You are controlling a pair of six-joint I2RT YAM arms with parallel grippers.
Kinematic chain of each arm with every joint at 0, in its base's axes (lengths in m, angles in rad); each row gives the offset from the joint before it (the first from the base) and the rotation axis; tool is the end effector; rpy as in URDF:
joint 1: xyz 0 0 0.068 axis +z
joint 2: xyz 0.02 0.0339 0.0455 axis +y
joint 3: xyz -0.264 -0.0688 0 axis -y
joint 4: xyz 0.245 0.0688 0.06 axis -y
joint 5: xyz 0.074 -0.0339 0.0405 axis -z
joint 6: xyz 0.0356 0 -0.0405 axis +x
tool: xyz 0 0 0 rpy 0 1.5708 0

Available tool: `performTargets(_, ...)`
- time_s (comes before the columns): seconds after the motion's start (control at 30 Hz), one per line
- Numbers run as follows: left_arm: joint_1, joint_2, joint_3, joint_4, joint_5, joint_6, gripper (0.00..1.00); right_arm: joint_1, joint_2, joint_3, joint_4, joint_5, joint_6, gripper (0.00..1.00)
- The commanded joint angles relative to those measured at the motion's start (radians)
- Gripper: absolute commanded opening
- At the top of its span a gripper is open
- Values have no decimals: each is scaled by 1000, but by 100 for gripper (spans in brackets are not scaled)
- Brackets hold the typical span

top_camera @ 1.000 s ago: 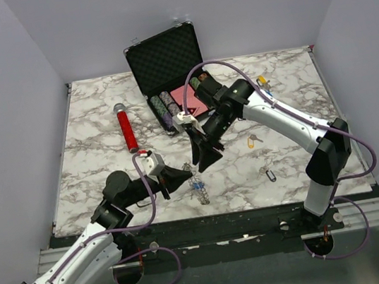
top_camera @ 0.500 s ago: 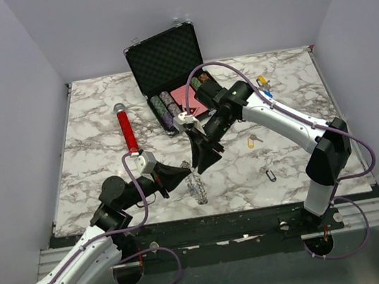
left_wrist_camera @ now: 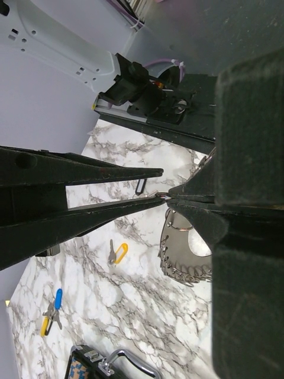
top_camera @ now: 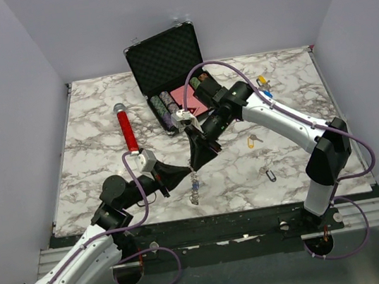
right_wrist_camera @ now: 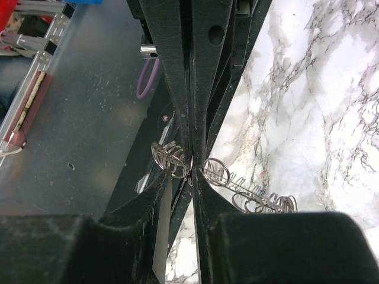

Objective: Put the keys on the keyring

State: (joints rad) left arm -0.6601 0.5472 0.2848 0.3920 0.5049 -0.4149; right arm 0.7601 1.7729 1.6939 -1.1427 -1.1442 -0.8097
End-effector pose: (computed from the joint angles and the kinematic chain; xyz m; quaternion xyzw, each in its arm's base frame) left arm 0.1087 -0.1062 0.2588 0.2644 0.6112 -0.5141 0.5406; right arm 0.2330 0.2662 0.3292 -0.6517 0.5193 0.5294 0.1592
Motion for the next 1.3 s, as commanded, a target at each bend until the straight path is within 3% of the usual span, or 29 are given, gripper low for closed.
performTargets(0.0, 5, -6, 5, 50, -31, -13, 0, 4, 13, -16, 41, 3, 52, 27)
performTargets(0.23, 5, -15, 5, 38, -45, -7, 0, 7, 13, -22, 57, 24, 76, 23)
performTargets(0.3, 4, -18, 8, 33, -48, -4, 0, 8, 14, -22, 58, 27, 83, 19)
performTargets(0.43, 4, -20, 11, 22, -52, 5, 0, 15, 17, -20, 57, 28, 87, 1)
performTargets(0.8, 4, -13, 1, 22, -8, 10, 0, 15, 23, 1, 52, -5, 104, 1)
performTargets(0.93, 4, -10, 1, 19, 0, 7, 18, 15, 23, 3, 55, -6, 107, 1)
performTargets(1.27, 5, 3, 1, 24, 27, 8, 21, 16, 17, 4, 58, -8, 113, 1)
